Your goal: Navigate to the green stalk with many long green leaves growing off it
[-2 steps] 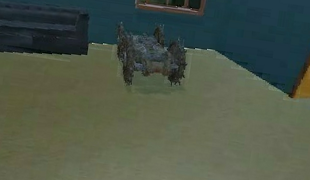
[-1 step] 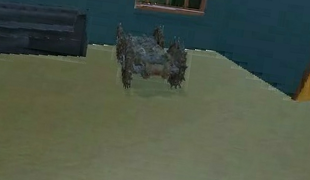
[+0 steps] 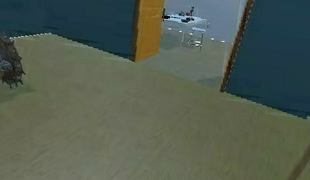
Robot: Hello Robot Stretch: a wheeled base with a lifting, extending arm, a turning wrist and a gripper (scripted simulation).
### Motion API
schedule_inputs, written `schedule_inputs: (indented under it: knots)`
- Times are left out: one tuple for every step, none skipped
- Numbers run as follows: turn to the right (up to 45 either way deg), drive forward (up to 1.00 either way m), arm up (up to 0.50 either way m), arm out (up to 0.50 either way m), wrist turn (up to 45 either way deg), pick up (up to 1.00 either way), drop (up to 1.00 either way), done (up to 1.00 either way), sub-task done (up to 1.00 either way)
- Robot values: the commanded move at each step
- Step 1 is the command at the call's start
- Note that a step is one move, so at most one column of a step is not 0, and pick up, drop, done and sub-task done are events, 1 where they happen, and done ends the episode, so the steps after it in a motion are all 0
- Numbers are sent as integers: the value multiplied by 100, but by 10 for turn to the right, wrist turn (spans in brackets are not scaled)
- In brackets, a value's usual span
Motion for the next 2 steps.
schedule_inputs:
  knots:
    - [90,0,0,0,0,0,0,0,0]
    - [0,100,0,0,0,0,0,0,0]
